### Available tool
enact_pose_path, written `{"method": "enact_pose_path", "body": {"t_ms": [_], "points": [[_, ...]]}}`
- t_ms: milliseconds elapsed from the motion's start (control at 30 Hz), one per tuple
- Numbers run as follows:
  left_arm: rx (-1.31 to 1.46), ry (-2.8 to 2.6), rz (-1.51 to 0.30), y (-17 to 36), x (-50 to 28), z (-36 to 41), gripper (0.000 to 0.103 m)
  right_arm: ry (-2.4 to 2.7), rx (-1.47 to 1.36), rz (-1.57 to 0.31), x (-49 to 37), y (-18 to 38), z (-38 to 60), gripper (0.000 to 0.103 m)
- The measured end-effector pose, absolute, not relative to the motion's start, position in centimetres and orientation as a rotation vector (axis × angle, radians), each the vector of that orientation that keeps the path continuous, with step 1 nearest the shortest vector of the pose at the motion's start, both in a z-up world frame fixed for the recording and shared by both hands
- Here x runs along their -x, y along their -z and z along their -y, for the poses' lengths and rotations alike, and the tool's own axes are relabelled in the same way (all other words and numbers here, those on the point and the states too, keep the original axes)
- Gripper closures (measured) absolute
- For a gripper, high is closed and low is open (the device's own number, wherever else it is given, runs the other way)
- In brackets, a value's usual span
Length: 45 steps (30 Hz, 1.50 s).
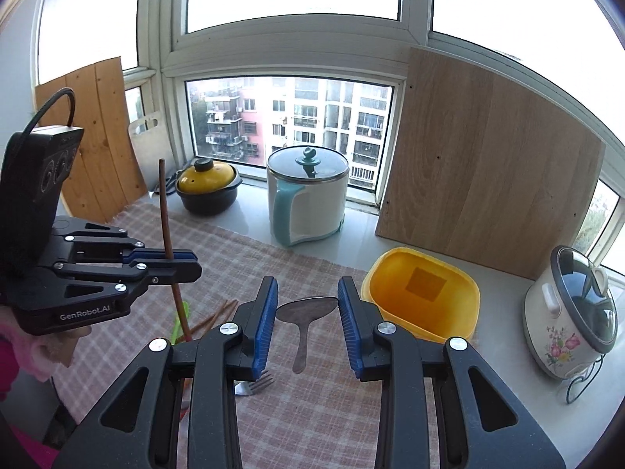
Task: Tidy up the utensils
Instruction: 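Carry chopstick and metal spoon with both tools over the yellow container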
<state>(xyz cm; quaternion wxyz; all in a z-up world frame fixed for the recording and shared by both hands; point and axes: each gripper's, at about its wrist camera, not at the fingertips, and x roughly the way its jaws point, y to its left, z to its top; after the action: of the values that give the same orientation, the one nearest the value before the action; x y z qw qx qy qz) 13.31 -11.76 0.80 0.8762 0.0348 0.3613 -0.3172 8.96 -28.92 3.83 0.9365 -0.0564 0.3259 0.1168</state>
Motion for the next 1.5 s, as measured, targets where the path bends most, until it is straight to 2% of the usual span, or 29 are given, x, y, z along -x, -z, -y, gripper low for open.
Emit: {"method": "enact_pose_path", "body": {"t_ms": [433, 800, 1500], "points": [[-0.027, 0.698, -0.647, -4.8, -17.1, 18.2, 0.099, -0.160, 0.099, -0.574, -10.8, -7.9, 34.4, 0.073], [0.017, 0.685, -0.605, -6.0, -21.5, 23.8, 0.099, -0.108, 0.106, -0.549, -13.6, -7.9, 37.9, 0.073], [-0.009, 0.634, -0.754, 2.3, -24.3, 27.8, 0.099, -0.075, -0.014, -0.722, -18.2, 0.8, 43.0, 0.073]]}}
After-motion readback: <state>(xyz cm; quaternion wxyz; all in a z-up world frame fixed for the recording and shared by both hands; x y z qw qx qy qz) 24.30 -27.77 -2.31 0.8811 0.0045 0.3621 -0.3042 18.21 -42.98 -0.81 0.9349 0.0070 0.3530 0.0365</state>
